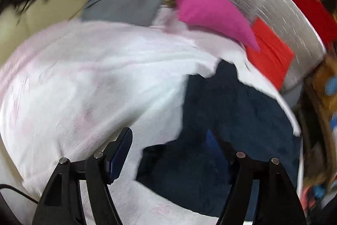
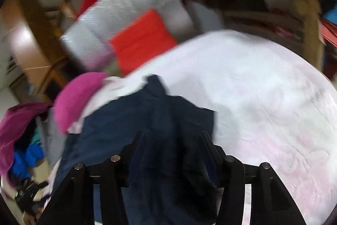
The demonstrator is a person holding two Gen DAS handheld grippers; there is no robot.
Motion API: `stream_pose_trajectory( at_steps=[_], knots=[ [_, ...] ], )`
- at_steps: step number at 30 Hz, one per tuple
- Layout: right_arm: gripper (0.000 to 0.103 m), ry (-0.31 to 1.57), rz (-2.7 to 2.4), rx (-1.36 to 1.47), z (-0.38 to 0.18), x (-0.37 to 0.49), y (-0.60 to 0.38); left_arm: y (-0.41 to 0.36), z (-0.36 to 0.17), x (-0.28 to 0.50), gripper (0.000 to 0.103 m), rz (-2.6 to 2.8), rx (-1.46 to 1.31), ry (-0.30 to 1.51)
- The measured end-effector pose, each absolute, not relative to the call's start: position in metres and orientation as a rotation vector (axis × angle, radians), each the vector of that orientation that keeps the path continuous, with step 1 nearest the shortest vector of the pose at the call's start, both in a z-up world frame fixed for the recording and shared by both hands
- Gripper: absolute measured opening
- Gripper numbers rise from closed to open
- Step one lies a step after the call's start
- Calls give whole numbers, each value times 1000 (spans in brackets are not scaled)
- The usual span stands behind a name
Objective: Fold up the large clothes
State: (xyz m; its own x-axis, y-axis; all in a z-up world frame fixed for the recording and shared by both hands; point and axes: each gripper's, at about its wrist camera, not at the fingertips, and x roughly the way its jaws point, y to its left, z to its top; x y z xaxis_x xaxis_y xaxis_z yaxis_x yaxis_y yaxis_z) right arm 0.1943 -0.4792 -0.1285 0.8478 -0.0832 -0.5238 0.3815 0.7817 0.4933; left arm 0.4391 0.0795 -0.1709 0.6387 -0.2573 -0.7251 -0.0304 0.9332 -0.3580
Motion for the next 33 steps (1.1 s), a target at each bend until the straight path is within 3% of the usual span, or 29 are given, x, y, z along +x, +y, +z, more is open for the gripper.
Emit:
stream_pose_trajectory(
  at_steps=[1,5,9,18,27,33],
  knots=[
    [42,494,-242,587,-124,195,-470,69,-173,440,74,-139,-296,882],
    [41,597,-174,528,-132,214,-449,42,-197,452,78,-95,-149,985],
    [39,778,-184,547,-164,239,-449,47,-197,453,80,-80,-161,972],
    [42,612,-159,511,-129,225,-436,24,-158,416,80,-96,-44,753],
    [42,774,-147,401,-154,255,-404,-18,-146,394,80,-162,92,629],
    [42,729,-130,442,-146,251,-409,-35,-145,387,80,-176,145,603]
  ],
)
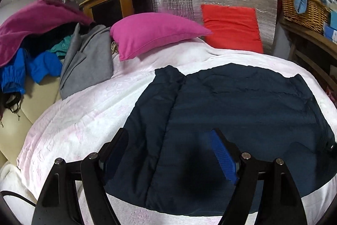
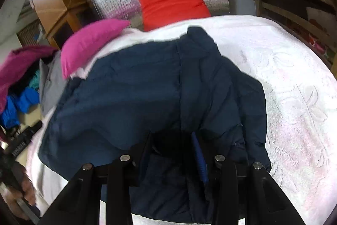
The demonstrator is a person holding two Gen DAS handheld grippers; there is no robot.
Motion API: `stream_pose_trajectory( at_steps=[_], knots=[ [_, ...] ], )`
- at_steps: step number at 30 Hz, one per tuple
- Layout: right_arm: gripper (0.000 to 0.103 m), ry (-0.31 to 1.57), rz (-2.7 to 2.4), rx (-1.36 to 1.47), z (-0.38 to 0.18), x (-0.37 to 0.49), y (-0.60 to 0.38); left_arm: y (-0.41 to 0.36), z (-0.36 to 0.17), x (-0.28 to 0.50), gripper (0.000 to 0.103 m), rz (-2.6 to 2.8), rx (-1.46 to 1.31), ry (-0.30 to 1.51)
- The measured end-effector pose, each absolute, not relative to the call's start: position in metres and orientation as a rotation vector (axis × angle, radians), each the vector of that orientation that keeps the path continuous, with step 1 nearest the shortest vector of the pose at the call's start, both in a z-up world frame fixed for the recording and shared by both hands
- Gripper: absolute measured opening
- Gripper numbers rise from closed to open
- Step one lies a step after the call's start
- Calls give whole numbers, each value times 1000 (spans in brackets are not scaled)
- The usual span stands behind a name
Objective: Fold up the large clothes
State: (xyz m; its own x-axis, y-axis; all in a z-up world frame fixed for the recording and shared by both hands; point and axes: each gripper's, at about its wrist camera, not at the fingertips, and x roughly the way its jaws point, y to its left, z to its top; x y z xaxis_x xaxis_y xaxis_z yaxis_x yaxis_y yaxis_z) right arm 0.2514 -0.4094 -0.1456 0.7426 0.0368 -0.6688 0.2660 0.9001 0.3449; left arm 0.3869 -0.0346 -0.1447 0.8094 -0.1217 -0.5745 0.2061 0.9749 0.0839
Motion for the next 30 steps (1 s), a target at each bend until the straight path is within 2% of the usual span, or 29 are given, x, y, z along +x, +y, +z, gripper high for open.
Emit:
stream_pose_trajectory(
  at_steps=[4,10,16,20,24,27,30],
  knots=[
    [42,663,-124,444,-134,250,-410,-43,-144,384,80,-181,162,600],
    [42,716,-112,453,-139,267,-398,-58,-151,383,80,-187,193,622],
    [43,773,-131,414,-149,277,-388,-71,-179,401,82,-189,256,765],
    [43,708,-116,478,-140,261,-403,-62,-176,405,83,-204,191,798],
    [48,644,-198,488,-130,244,-423,-48,-165,401,83,-192,125,760],
    [48,686,-251,526,-139,243,-439,-49,-175,406,84,-161,154,804],
    [48,783,-233,573,-157,253,-447,-54,-187,411,90,-147,180,836]
  ],
)
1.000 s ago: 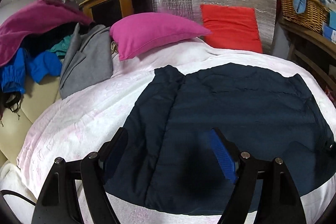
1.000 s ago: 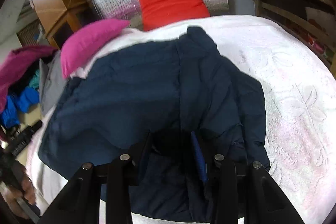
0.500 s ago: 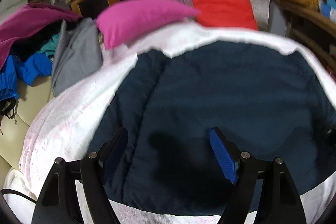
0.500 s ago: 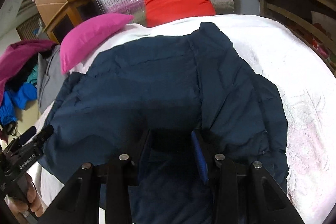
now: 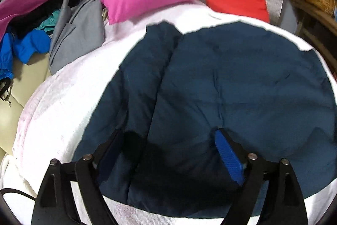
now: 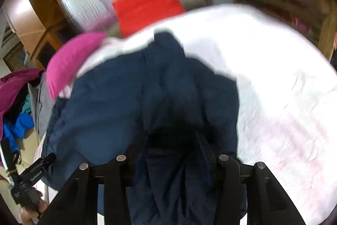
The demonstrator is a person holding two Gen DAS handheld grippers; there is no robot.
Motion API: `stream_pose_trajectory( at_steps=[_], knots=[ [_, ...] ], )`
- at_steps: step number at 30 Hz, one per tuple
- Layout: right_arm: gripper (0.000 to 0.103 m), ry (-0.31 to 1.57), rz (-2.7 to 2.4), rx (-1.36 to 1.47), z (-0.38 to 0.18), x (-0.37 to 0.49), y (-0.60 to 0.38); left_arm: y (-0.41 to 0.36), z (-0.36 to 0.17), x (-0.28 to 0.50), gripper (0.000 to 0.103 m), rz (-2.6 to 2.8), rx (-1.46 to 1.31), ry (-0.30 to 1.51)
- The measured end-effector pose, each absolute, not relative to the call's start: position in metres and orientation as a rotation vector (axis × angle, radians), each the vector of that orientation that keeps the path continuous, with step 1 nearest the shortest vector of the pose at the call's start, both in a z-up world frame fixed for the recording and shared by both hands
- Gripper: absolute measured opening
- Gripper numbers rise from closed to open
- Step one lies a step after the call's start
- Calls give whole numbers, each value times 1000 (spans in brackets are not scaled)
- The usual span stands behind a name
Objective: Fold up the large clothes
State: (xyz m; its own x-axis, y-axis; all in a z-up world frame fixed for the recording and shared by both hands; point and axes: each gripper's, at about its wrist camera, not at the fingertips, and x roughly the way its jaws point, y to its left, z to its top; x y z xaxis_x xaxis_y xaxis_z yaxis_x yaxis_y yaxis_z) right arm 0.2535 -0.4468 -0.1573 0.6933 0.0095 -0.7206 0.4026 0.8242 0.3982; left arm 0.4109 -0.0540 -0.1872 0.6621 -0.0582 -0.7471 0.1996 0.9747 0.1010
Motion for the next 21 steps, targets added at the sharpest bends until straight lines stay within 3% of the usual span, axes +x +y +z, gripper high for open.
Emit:
stream_pose_trajectory(
  at_steps=[6,11,16,21],
  knots=[
    [51,736,-237,552,-148,245,-439,-54,-169,396,90,-175,158,777],
    [69,615,-236,480,-121,218,-423,-50,-141,360,90,-165,160,689],
    [78,580,-281,417,-96,181,-397,-39,-104,313,90,-185,158,648],
    [79,630,-305,378,-79,150,-372,-26,-62,272,91,-164,178,545]
  ],
)
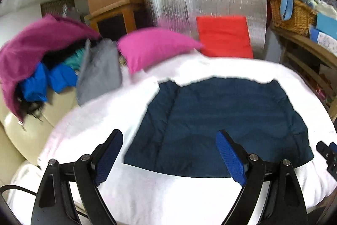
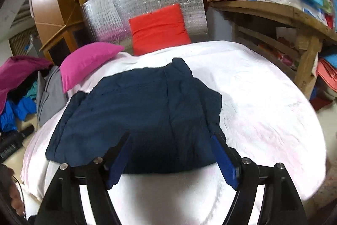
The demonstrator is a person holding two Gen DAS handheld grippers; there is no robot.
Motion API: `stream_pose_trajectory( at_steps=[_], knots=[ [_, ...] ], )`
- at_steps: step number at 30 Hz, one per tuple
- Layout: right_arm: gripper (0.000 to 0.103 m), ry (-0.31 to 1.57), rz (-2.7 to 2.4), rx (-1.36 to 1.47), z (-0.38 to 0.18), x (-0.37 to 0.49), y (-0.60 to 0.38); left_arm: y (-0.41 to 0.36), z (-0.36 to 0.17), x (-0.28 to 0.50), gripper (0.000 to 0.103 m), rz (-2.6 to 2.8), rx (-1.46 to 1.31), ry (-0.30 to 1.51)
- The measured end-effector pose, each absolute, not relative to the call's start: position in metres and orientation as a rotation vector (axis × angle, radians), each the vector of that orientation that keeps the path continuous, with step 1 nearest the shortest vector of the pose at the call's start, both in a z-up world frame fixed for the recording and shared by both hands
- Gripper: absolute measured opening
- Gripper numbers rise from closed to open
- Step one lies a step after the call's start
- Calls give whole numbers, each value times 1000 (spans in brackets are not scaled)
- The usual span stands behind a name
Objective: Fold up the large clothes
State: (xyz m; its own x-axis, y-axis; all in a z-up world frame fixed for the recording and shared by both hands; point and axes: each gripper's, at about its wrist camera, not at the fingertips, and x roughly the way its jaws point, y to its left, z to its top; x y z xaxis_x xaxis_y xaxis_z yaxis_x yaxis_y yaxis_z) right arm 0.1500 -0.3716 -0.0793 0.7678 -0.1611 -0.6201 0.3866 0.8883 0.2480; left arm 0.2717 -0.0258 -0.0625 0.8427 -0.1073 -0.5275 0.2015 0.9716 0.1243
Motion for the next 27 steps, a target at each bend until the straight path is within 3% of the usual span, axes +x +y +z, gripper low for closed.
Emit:
stream_pose_trajectory(
  at_steps=[2,13,27],
  knots=[
    [79,630,-302,372,-69,142,-365,-20,-43,254,96,-142,180,504],
    [85,482,-290,251,25,58,-302,17,33,161,100,-120,168,288],
    [85,411,-316,229,70,4,-265,39,82,86,103,-152,128,140]
  ],
)
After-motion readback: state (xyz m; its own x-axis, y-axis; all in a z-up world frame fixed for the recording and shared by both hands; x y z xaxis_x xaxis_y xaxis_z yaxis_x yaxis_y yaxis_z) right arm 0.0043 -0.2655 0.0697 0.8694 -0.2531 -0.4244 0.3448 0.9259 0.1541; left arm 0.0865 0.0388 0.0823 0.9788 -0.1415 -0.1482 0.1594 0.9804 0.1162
